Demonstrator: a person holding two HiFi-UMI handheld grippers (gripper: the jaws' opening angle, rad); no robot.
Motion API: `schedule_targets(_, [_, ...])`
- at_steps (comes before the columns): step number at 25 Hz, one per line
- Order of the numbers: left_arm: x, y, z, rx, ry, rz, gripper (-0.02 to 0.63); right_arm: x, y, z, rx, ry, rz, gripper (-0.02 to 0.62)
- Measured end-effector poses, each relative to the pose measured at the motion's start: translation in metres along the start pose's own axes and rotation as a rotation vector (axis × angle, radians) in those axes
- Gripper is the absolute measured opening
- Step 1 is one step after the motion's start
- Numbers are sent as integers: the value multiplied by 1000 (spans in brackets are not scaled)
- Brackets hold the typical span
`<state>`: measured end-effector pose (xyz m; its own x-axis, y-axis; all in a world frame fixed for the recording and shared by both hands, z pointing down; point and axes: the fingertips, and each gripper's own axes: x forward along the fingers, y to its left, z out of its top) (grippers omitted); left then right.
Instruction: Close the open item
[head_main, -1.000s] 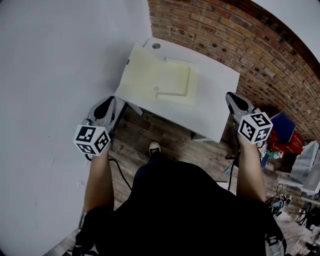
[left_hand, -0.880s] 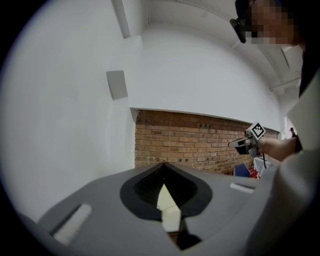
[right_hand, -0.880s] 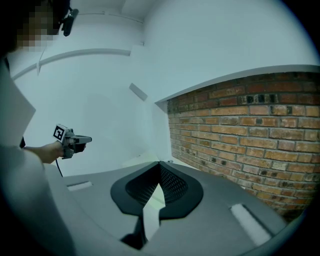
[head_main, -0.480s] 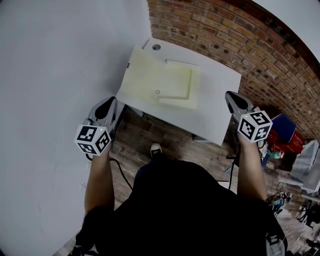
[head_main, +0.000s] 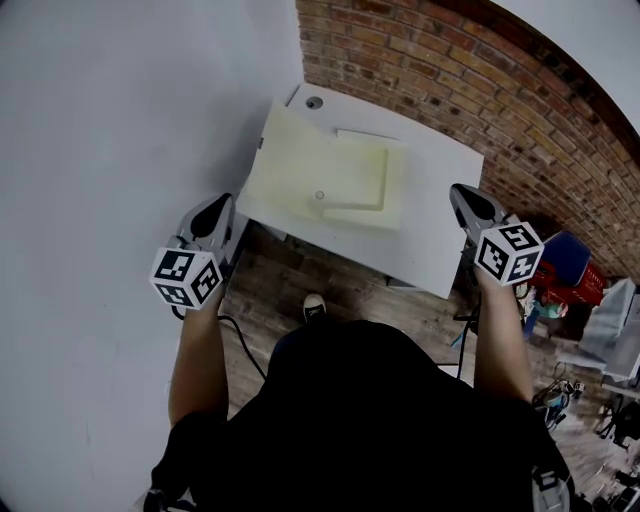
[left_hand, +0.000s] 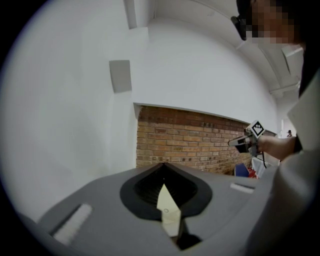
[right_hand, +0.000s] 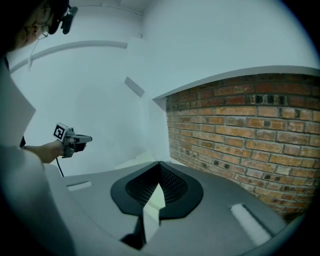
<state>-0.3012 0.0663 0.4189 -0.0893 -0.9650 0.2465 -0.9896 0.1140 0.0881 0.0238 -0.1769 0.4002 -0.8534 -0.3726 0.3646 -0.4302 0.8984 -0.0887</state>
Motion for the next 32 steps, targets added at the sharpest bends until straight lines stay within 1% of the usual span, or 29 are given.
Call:
schedule_targets(11, [25, 35, 8, -6, -8, -47, 3, 26, 9, 14, -1, 6, -35, 0])
schedule_targets(21, [43, 67, 10, -11, 6, -72, 3, 55, 16, 23, 14, 7, -53, 0])
schedule_targets(32, [57, 99, 2, -24, 23, -94, 3, 84, 26, 30, 16, 12, -74, 0])
